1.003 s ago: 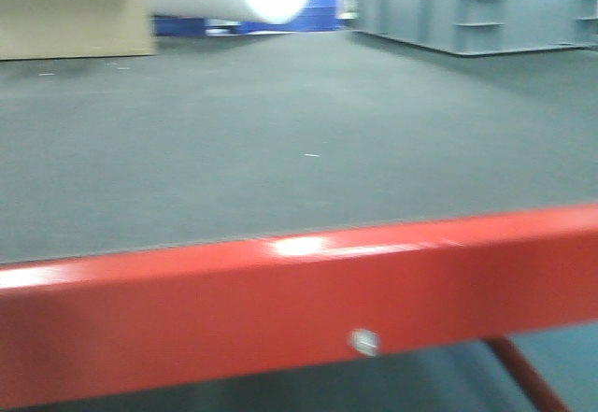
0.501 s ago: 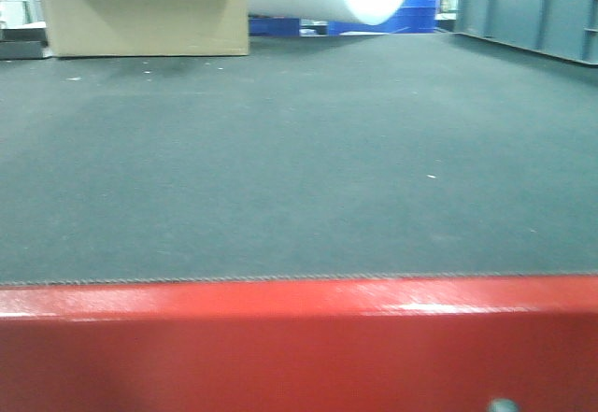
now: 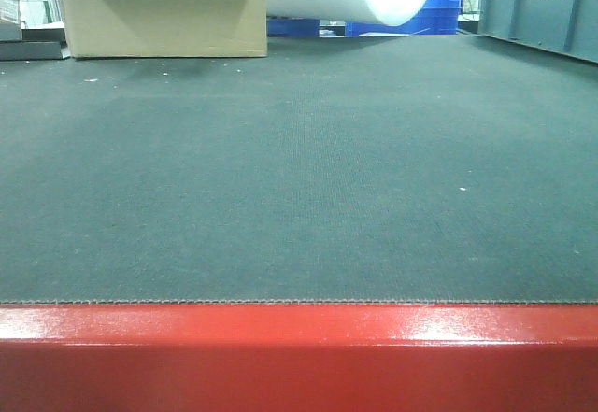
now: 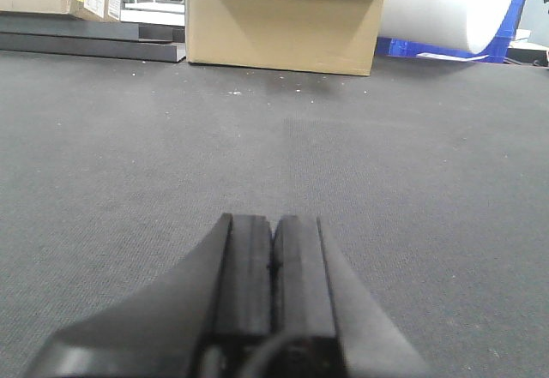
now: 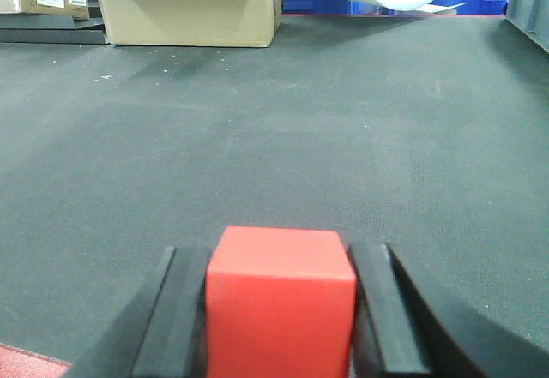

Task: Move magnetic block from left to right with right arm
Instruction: 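Position the held cube above the second table's carpet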

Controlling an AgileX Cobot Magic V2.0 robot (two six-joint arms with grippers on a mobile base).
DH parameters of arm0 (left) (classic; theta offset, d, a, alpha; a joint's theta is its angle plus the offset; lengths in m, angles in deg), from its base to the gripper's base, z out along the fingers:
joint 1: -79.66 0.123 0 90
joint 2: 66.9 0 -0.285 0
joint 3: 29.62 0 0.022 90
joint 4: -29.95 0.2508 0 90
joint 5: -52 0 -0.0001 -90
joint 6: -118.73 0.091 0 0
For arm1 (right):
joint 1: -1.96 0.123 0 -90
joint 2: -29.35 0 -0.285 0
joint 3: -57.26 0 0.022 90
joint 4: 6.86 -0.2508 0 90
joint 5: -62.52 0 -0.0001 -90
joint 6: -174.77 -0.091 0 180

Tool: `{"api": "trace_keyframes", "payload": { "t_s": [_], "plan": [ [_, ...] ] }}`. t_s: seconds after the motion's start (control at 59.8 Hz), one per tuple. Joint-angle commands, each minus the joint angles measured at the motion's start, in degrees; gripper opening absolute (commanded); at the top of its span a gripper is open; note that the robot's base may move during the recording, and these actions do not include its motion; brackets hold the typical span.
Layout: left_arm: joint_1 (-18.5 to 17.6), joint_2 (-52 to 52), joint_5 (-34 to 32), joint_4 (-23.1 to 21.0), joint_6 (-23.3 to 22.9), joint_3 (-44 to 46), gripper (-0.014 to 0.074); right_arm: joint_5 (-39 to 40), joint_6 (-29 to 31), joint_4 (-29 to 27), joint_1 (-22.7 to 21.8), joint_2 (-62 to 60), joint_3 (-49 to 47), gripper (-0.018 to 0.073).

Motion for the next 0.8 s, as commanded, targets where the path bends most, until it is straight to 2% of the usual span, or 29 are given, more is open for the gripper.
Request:
{"api": "trace_keyframes", "payload": {
  "t_s": [0.0, 0.785],
  "plan": [
    [-0.07, 0.76, -5.07, 0.00, -0.25, -0.50, -0.0116, 5.27, 0.52, 1.42, -0.21, 0.84, -1.43, 0.0233],
    [-0.07, 0.76, -5.07, 0.00, -0.25, -0.50, -0.0116, 5.27, 0.52, 1.42, -0.21, 0.84, -1.43, 0.0233]
  ]
}}
